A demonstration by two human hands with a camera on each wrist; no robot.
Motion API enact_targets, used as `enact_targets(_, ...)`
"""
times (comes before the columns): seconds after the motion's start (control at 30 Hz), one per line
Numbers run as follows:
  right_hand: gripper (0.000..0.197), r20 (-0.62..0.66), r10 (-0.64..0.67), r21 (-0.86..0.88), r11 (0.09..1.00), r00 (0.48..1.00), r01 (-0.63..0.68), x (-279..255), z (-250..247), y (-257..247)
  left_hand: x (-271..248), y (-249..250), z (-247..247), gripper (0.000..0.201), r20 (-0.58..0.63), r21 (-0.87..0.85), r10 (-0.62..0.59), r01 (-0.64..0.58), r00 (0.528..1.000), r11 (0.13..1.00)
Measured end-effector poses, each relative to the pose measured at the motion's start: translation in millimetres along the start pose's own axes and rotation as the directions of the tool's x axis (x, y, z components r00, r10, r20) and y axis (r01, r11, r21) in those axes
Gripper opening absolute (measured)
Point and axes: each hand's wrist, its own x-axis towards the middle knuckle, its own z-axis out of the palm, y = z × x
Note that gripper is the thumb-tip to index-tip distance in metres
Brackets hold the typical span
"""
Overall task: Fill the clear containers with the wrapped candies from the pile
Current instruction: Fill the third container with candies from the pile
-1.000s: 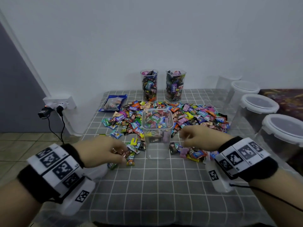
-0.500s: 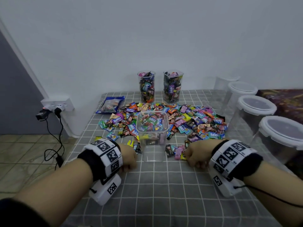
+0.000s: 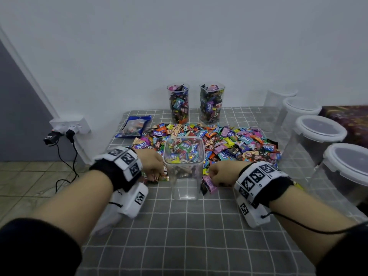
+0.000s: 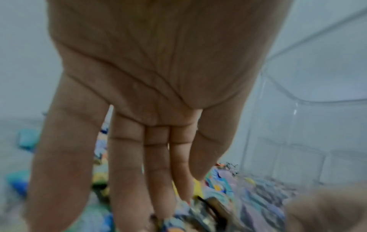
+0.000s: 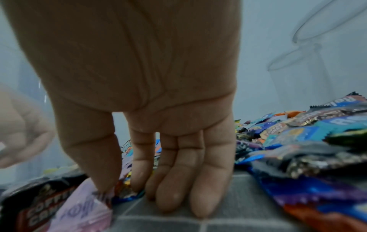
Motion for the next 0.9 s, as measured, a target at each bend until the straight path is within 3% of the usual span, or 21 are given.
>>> enact_targets(0.1, 0.005, -0.027, -0.004, 0.005, 1.000, 1.000, 0.004, 1.3, 4.2, 3.5, -9.4, -9.8, -18.7, 0.014, -0.033, 0.280, 0.021, -0.011, 0.999, 0.960)
enact_targets(0.27, 0.005, -0.042, -0.002, -0.017, 1.000, 0.999, 0.001, 2.4, 7.0, 1.9, -12.9, -29.0, -10.2, 0.013, 0.036, 0.686, -0.127, 0.068, 0.991, 0.725)
enact_targets(0.33, 0.005, -0.040, -0.001, -0.018, 1.000, 0.999, 0.001, 2.8, 7.5, 1.8, -10.1, -31.7, -2.3, 0.008, 0.049, 0.751, -0.186, 0.086, 0.981, 0.654)
enact_targets(0.47, 0.006, -0.041, 0.000, -0.009, 1.000, 0.999, 0.000, 2.9, 7.5, 2.6, -1.0, -31.2, 9.8, 0.018, 0.101, 0.803, -0.251, 0.070, 0.963, 0.592)
enact_targets(0.53, 0.007, -0.035, 0.001, -0.007, 1.000, 0.999, -0.001, 3.1, 6.9, 2.4, 2.1, -29.7, 12.1, 0.011, 0.137, 0.775, -0.236, 0.045, 0.962, 0.630)
enact_targets(0.63, 0.005, -0.032, -0.002, -0.004, 1.000, 0.999, 0.002, 3.2, 6.8, 2.1, 7.6, -29.5, 8.5, 0.008, 0.184, 0.635, -0.124, -0.022, 0.975, 0.772)
enact_targets(0.8, 0.004, -0.037, 0.001, -0.013, 1.000, 0.999, -0.002, 2.7, 6.4, 1.1, 13.9, -33.8, -2.5, 0.011, 0.077, 0.354, 0.132, -0.151, 0.988, 0.923)
enact_targets(0.9, 0.004, -0.041, -0.002, -0.018, 1.000, 0.999, 0.001, 2.3, 6.6, 1.4, 8.0, -36.7, -21.8, 0.019, 0.007, 0.207, 0.167, -0.165, 0.986, 0.964)
